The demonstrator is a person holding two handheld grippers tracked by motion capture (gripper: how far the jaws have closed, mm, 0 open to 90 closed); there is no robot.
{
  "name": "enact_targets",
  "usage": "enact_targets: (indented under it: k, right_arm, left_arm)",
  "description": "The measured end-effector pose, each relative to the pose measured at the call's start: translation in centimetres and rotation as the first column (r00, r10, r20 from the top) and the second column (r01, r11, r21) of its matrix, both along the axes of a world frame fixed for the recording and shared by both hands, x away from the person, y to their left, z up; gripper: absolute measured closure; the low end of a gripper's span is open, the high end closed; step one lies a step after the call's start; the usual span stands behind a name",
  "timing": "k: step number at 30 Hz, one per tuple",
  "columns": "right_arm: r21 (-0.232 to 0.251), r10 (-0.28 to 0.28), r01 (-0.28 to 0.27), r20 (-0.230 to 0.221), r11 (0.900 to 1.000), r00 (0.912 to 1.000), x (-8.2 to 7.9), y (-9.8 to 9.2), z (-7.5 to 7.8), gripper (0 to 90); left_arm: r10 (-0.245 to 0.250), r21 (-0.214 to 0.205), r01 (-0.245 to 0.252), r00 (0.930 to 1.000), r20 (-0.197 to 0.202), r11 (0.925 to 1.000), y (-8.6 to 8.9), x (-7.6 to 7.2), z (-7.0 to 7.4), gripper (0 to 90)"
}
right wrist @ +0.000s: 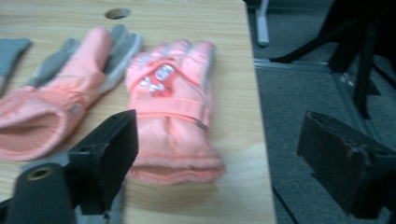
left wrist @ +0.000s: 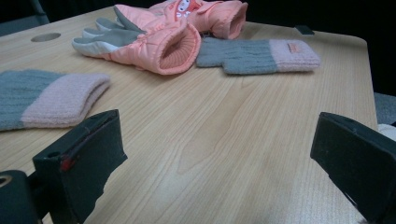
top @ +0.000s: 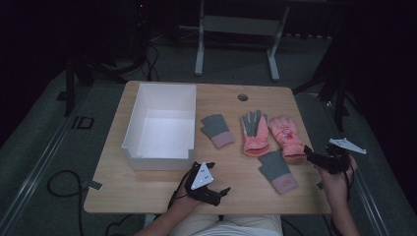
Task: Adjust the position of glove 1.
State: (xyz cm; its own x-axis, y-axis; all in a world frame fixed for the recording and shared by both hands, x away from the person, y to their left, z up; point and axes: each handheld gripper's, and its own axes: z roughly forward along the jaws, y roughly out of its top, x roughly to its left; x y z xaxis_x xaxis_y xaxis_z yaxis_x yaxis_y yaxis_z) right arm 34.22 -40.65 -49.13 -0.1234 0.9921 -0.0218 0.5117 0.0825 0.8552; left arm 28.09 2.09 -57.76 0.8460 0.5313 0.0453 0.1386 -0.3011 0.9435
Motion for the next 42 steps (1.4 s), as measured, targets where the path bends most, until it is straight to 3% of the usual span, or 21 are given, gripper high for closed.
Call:
enact_targets:
  k: [13,19,31,37,38,39,40,41,42]
  right_arm:
    - [-0.032,0.083,-0.082,0.029,0.9961,0.9961,1.8,3.1,2.2,20.7]
    - [-0.047,0.143,-0.142,0.035,0.9888,0.9891,2.7,5.4,3.2,26.1]
    - [-0.07,0.256,-0.253,0.048,0.965,0.9654,4.5,9.8,4.5,33.0]
    - [-0.081,0.31,-0.306,0.041,0.9487,0.95,5.1,12.3,4.7,32.8]
    - [-0.083,0.327,-0.323,0.042,0.9428,0.9441,5.3,13.2,4.7,34.1]
    - [-0.083,0.327,-0.323,0.042,0.9428,0.9441,5.3,13.2,4.7,34.1]
    - [-0.084,0.345,-0.341,0.044,0.9364,0.9375,5.5,13.9,4.7,36.3]
    - [-0.084,0.345,-0.341,0.044,0.9364,0.9375,5.5,13.9,4.7,36.3]
    - [-0.084,0.365,-0.361,0.04,0.9289,0.9302,5.7,14.6,4.6,38.2]
  left_arm:
    - [-0.001,-0.003,0.001,1.0,-0.001,1.0,0.0,0.0,0.0,2.3]
    - [-0.002,0.003,0.002,1.0,0.006,1.0,0.0,-0.1,0.0,2.3]
    - [-0.004,0.003,0.004,0.9999,0.01,1.0,0.0,-0.1,0.0,2.3]
    - [-0.005,0.003,0.005,0.9999,0.011,1.0,0.0,-0.1,0.0,2.3]
    - [-0.006,0.002,0.006,0.9999,0.01,1.0,0.0,-0.1,0.0,2.3]
    - [-0.006,0.002,0.006,0.9999,0.01,1.0,0.0,-0.1,0.0,2.3]
    - [-0.006,0.002,0.006,0.9999,0.012,1.0,0.0,-0.1,0.0,2.3]
    - [-0.006,0.002,0.006,0.9999,0.012,1.0,0.0,-0.1,0.0,2.3]
    - [-0.006,0.002,0.006,0.9999,0.01,1.0,0.0,-0.1,0.0,2.3]
